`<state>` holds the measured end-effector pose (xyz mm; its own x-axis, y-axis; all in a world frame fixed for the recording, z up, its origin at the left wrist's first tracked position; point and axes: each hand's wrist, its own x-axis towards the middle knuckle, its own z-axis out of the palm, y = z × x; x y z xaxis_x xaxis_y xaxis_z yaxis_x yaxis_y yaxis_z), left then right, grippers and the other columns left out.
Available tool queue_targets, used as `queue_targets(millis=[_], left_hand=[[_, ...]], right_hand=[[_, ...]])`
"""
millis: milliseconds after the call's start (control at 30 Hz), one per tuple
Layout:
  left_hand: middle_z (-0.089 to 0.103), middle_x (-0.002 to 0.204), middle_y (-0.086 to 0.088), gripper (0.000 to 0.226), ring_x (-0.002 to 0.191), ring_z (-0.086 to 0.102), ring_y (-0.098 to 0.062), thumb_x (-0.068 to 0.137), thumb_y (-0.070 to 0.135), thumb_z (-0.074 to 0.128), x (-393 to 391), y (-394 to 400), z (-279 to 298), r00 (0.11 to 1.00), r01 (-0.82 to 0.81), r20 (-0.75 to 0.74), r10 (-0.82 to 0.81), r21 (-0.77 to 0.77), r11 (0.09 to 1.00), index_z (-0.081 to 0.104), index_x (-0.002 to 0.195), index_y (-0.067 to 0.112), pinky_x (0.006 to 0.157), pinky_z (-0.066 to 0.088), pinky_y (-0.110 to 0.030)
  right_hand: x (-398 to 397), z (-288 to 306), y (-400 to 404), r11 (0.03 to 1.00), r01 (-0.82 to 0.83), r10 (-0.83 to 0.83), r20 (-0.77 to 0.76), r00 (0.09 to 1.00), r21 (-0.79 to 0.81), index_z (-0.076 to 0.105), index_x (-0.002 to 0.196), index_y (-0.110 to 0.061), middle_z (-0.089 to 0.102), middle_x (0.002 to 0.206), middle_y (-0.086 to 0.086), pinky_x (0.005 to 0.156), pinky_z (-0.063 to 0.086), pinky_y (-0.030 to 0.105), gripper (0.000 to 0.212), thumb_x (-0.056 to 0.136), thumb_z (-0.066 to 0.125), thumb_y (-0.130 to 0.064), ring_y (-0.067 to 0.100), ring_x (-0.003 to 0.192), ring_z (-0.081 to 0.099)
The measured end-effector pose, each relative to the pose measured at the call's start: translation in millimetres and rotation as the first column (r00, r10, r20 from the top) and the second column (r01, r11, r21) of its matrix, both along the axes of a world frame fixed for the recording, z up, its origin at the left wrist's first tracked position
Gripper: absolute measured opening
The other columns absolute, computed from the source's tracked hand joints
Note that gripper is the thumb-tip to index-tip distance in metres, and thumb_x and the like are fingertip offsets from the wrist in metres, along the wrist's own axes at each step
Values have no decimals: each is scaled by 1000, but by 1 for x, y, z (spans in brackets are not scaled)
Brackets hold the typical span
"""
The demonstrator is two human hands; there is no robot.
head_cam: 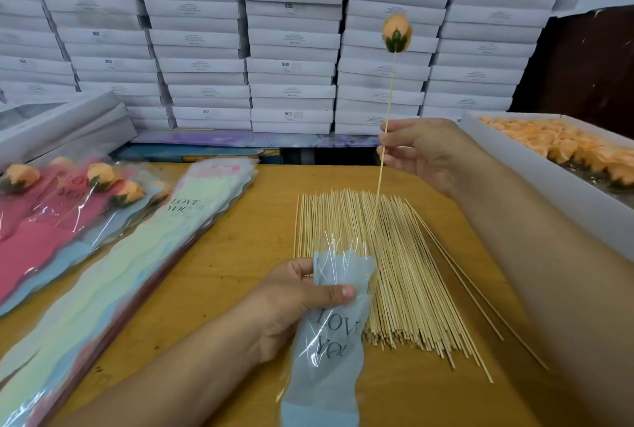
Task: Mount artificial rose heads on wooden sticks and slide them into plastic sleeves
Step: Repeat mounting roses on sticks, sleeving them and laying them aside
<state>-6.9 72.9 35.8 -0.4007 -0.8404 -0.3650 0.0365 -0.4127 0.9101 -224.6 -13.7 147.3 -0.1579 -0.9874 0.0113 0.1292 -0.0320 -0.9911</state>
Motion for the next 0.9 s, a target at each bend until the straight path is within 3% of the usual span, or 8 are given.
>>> queue_targets(millis=[433, 700, 900], left_hand=[[75, 103, -23, 55, 85, 75, -35, 63, 4, 86, 0, -2, 0, 999, -38, 7, 38, -2, 999, 69, 115, 0, 73, 61, -42], [75, 103, -23, 53, 85, 75, -34, 64, 3, 85, -1, -2, 2, 998, -67, -22, 67, -11, 998, 69, 114, -1, 76, 63, -42], [75, 105, -23, 51, 88, 74, -35, 68, 2, 83, 1, -4, 1, 993, -110, -52, 110, -8, 994, 68, 117, -2, 76, 62, -42]], right_hand=[[12, -30, 16, 991, -114, 113, 10, 994, 68, 70, 97, -1, 71, 75, 10, 55, 57, 23, 19, 82, 70, 11, 18, 65, 73], [28, -45, 28, 975, -194, 194, 12, 981, 112, 67, 106, 2, 70, 80, 11, 55, 58, 23, 24, 84, 68, 11, 17, 65, 71], [32, -53, 32, 967, -220, 221, 7, 975, 130, 68, 94, 0, 71, 73, 9, 56, 59, 23, 17, 82, 70, 12, 21, 70, 72]])
